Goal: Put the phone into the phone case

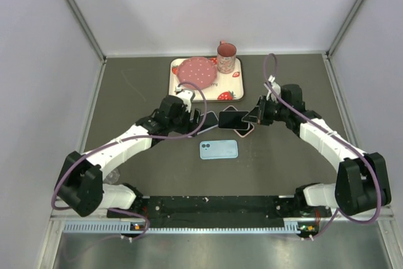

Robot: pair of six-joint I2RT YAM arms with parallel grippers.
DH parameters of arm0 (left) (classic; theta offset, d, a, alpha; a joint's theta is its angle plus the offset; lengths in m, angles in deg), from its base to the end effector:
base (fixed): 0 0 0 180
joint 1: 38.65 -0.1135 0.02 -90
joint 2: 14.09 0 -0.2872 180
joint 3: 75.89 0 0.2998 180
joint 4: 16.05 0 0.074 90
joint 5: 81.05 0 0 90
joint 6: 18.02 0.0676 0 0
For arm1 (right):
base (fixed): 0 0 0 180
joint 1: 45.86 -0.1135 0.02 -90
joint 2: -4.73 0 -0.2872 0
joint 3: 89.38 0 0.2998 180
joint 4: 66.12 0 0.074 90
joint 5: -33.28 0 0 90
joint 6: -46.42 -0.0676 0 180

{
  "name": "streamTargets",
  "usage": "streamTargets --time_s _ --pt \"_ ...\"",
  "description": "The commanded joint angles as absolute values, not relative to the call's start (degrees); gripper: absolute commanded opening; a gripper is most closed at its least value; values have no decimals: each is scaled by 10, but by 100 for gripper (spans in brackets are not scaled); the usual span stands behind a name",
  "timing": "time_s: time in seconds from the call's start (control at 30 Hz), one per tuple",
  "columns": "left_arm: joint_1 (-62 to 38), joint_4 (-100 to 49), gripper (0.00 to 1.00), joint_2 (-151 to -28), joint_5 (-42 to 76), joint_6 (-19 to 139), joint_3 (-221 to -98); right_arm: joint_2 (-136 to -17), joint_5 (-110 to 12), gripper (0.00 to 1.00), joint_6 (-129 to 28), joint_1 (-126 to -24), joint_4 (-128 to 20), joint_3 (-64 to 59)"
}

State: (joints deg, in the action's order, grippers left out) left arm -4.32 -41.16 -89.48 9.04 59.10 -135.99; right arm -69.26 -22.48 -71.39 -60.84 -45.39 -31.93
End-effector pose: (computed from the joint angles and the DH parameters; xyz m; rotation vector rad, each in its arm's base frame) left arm 0.2845 -0.1944 0.2206 0.4314 2.2730 -0.4297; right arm 0.3104 0.1224 0.2256 -0.0909 2.2987 1.0634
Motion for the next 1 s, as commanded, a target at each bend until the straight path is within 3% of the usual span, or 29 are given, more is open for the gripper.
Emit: streamTargets --time_s 0.0,0.43,0.97 --pt "-43 -402 82 -895 53 598 -1381 -695 -154 0 -716 -605 -495 -286" --pt "-45 -407 83 -915 34 575 -1376 -738 -56 0 -792 -609 -565 -335" --pt "-48 -391 82 -950 77 554 -1377 -840 -37 0 -817 -664 -631 -371"
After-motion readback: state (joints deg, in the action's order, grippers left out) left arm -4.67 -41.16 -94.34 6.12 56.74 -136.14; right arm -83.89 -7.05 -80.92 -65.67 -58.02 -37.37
